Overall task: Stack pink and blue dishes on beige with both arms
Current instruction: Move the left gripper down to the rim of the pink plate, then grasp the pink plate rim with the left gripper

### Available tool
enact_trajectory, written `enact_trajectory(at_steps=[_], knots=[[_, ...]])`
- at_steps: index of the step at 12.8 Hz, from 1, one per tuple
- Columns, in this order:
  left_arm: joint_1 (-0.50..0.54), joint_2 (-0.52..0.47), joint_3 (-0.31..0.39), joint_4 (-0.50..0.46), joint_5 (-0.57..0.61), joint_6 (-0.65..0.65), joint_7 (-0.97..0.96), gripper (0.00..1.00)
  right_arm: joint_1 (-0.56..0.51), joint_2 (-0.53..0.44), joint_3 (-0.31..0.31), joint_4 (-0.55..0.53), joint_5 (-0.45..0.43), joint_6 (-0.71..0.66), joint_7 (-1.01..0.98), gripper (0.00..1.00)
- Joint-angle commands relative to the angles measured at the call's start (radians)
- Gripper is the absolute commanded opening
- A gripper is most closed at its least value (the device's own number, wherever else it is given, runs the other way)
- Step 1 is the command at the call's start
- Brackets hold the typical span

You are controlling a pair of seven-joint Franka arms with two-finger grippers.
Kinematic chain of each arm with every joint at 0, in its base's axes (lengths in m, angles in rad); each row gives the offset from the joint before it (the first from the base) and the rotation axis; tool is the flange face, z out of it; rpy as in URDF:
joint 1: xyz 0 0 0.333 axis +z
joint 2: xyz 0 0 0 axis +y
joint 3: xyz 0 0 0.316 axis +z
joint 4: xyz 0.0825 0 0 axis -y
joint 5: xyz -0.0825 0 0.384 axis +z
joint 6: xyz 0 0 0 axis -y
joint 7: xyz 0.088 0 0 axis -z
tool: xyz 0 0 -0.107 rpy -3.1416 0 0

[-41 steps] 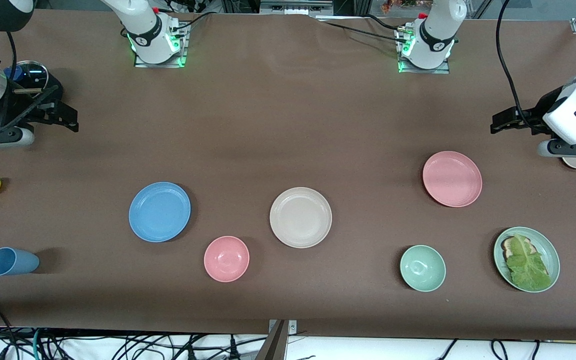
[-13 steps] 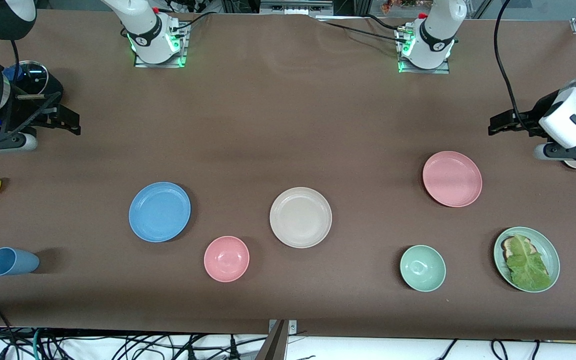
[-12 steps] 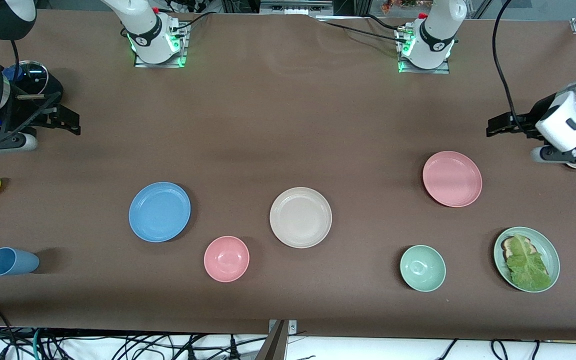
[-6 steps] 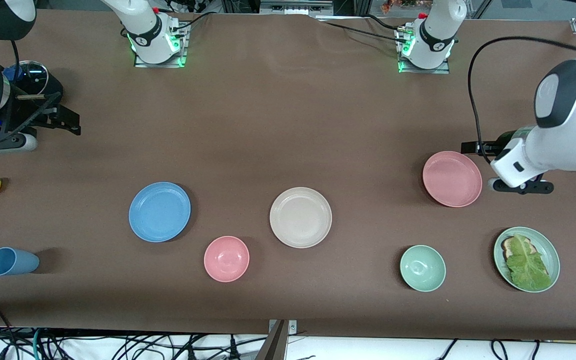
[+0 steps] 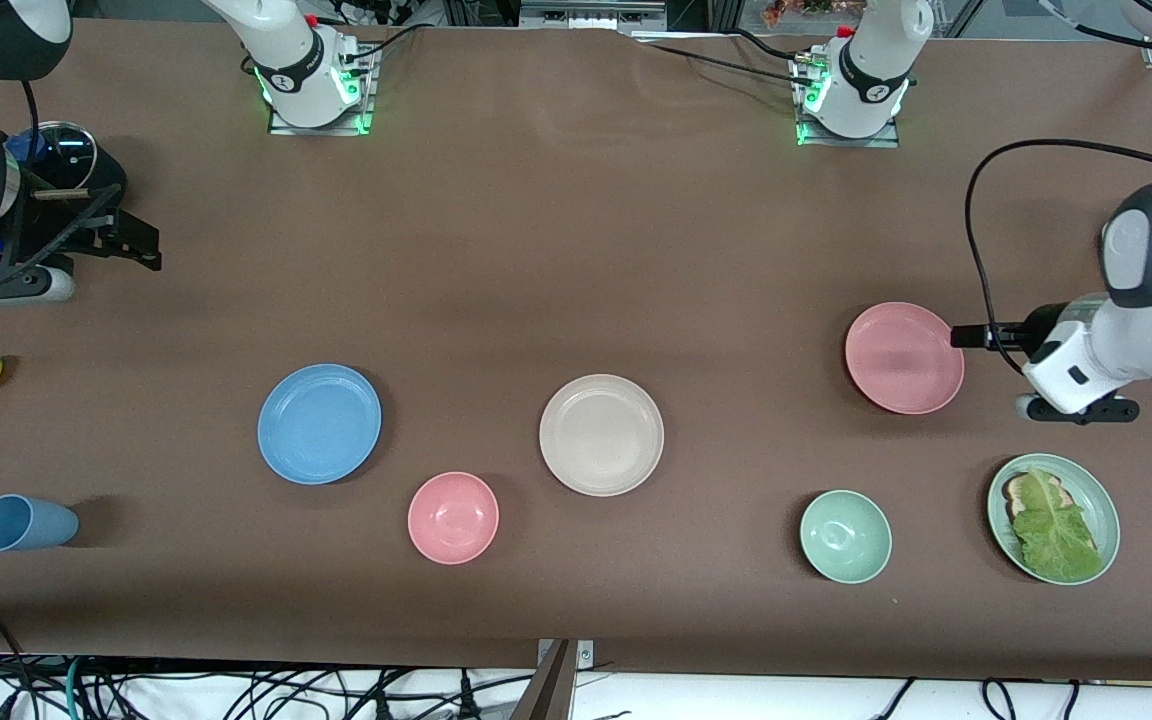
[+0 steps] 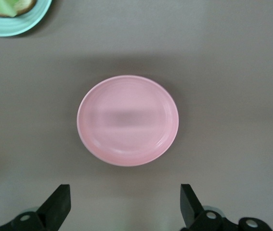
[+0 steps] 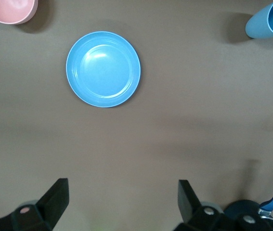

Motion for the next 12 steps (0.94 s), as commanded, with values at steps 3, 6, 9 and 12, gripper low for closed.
enact_trajectory(at_steps=[3,6,9,12], knots=[[0.071,0.054,-0.011,0.002,-0.091,0.066,0.172,1.00,-0.011,0.004,0.009,0.019,0.014,-0.004,0.004,1.00],[0.133,0.106,-0.011,-0.006,-0.156,0.115,0.338,1.00,-0.011,0.004,0.009,0.019,0.014,-0.004,0.004,1.00],[0.166,0.112,-0.011,-0.097,-0.185,0.252,0.496,1.00,-0.011,0.004,0.009,0.019,0.014,-0.004,0.004,1.00],[0.210,0.135,-0.011,-0.148,-0.232,0.339,0.610,1.00,-0.012,0.004,0.009,0.019,0.014,-0.004,0.004,1.00]])
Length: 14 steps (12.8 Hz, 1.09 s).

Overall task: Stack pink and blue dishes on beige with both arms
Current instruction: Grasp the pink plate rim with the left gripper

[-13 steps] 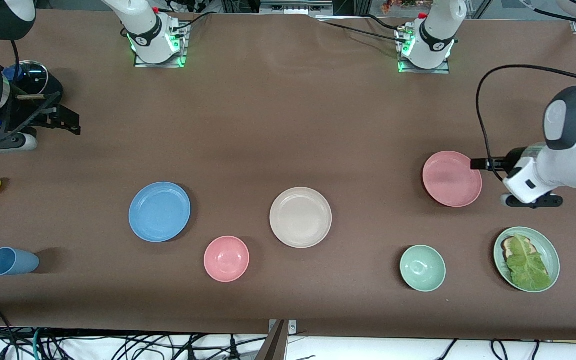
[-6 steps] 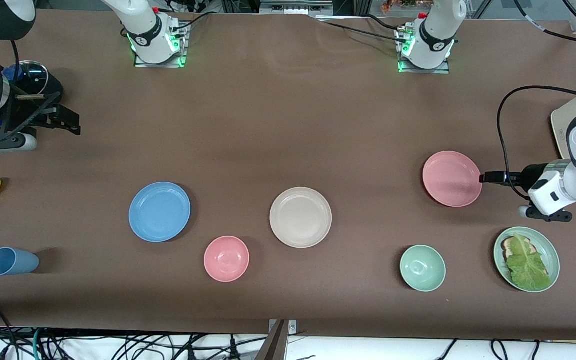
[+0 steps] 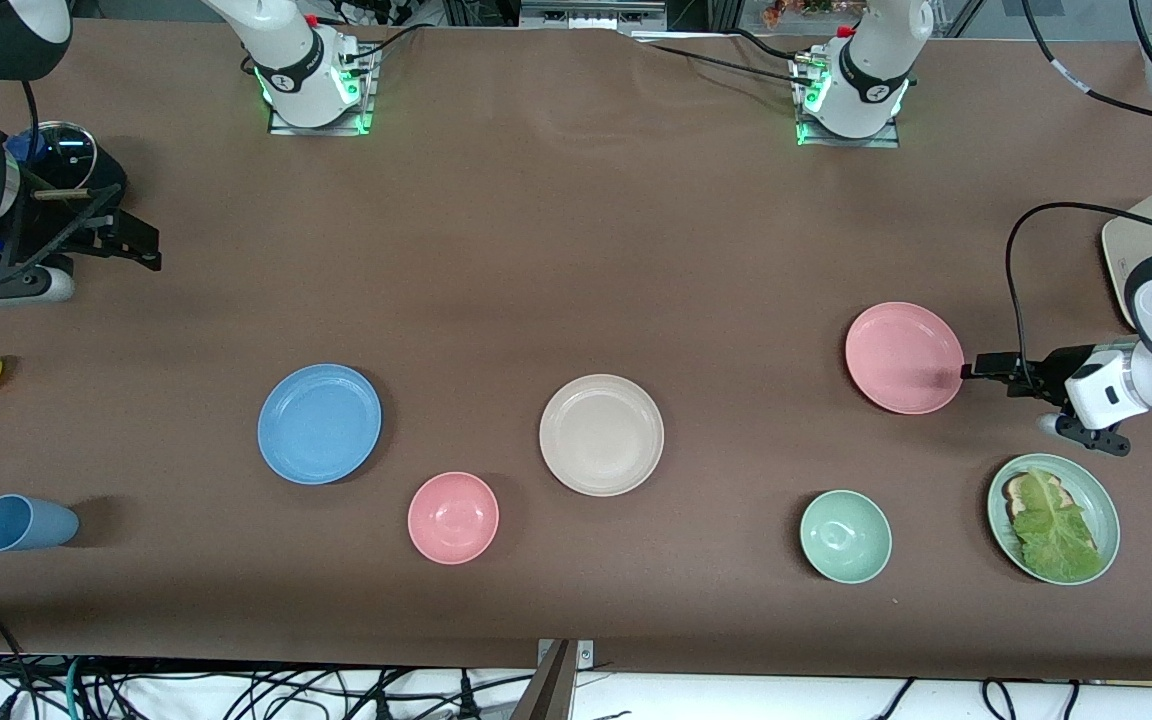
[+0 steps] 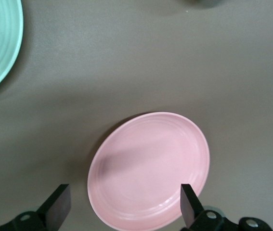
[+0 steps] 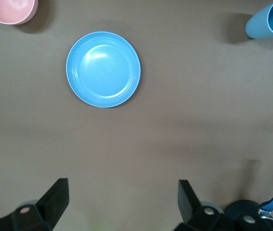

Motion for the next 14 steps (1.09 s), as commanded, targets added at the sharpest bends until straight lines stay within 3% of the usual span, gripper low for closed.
enact_trajectory(at_steps=[1,8,14], knots=[[0.045,-0.002,-0.009,-0.068,-0.055,0.090,0.121,1.00,-0.011,0.004,0.008,0.019,0.014,-0.004,0.004,1.00],[0.080,0.017,-0.009,-0.239,-0.187,0.294,0.294,1.00,-0.014,0.004,0.008,0.028,0.013,-0.003,0.004,1.00],[0.086,-0.009,-0.007,-0.311,-0.227,0.305,0.298,1.00,-0.037,0.005,0.008,0.029,0.025,-0.003,0.004,1.00]])
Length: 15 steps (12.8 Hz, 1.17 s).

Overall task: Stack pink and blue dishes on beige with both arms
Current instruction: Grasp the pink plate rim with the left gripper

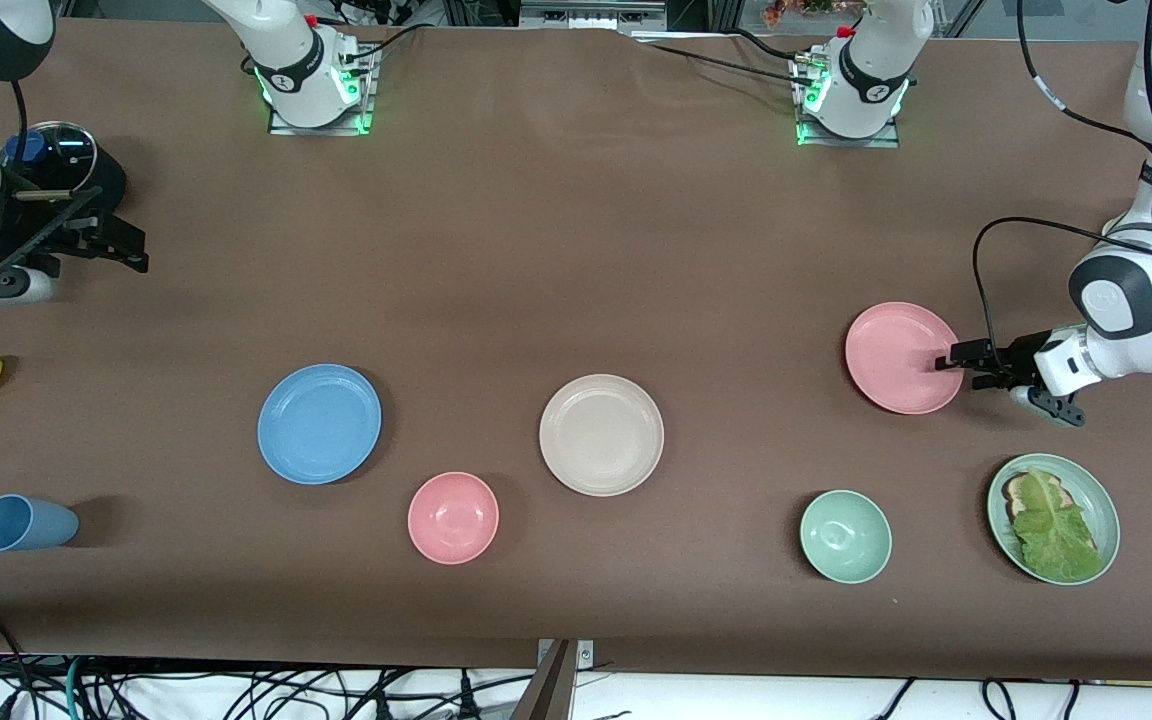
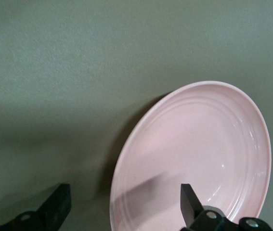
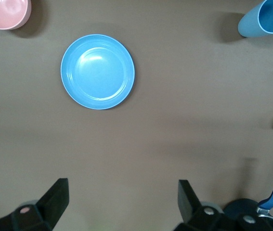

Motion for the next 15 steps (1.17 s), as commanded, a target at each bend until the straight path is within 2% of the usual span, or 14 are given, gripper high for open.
enact_trajectory(at_steps=[1,3,4,5,6,7,13,15], knots=[[0.010,-0.059,-0.008,-0.081,-0.051,0.016,0.034,1.00,-0.029,0.006,0.008,0.024,0.053,-0.006,0.001,1.00],[0.008,-0.066,-0.006,-0.098,-0.056,0.019,0.034,0.98,-0.080,0.007,0.008,0.022,0.124,-0.006,-0.013,1.00],[0.008,-0.066,-0.006,-0.098,-0.056,0.021,0.034,0.82,-0.086,0.013,0.008,0.022,0.135,-0.006,-0.015,1.00],[0.008,-0.066,-0.005,-0.098,-0.056,0.019,0.034,0.52,-0.088,0.013,0.008,0.022,0.132,-0.006,-0.015,1.00],[0.008,-0.065,-0.003,-0.098,-0.054,0.015,0.034,0.17,-0.088,0.015,0.009,0.022,0.130,-0.004,-0.013,1.00],[0.007,-0.065,-0.003,-0.097,-0.054,0.010,0.034,0.00,-0.086,0.015,0.009,0.022,0.126,0.002,-0.013,1.00],[0.007,-0.062,-0.002,-0.081,-0.054,-0.005,0.034,0.00,-0.080,0.133,0.014,0.022,0.124,0.115,0.001,1.00],[-0.002,-0.065,-0.002,-0.036,-0.056,-0.051,0.011,0.00,-0.077,0.168,0.015,0.022,0.118,0.141,0.001,1.00]])
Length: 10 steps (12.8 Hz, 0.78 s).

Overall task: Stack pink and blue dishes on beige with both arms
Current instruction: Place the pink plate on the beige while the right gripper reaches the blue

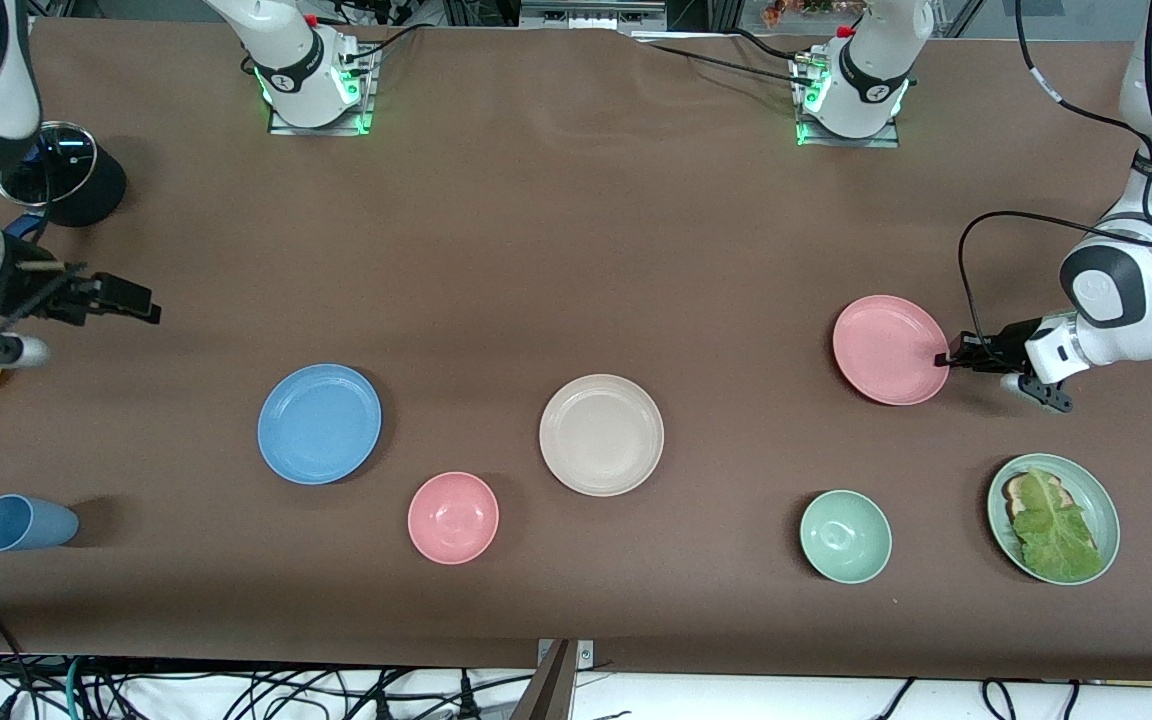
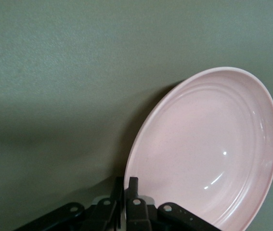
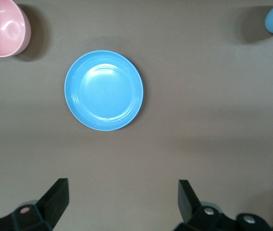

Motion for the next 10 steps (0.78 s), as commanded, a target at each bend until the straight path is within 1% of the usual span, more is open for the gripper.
enact_trajectory(at_steps=[1,2,3,5,6,8,10], knots=[[-0.007,-0.034,-0.007,0.049,-0.044,-0.093,-0.036,0.00,0.002,0.050,0.011,0.023,-0.015,0.049,0.005,1.00],[-0.030,-0.035,-0.014,0.074,-0.058,-0.132,-0.109,0.00,0.020,0.072,0.011,0.020,-0.043,0.078,0.007,1.00],[-0.073,-0.037,-0.014,0.101,-0.073,-0.162,-0.190,0.00,0.022,0.079,0.011,0.017,-0.052,0.083,0.007,1.00],[-0.189,-0.040,-0.014,0.160,-0.079,-0.169,-0.339,0.00,0.020,0.115,0.009,0.011,-0.051,0.113,0.008,1.00],[-0.252,-0.037,-0.014,0.186,-0.098,-0.163,-0.414,0.00,0.023,0.124,0.009,-0.009,-0.051,0.139,0.008,1.00],[-0.383,-0.029,-0.012,0.241,-0.121,-0.135,-0.577,0.00,0.023,0.116,0.011,-0.116,-0.046,0.257,0.008,1.00],[-0.515,-0.014,-0.012,0.293,-0.112,-0.085,-0.796,0.00,0.023,0.098,0.011,-0.234,-0.046,0.380,0.008,1.00]])
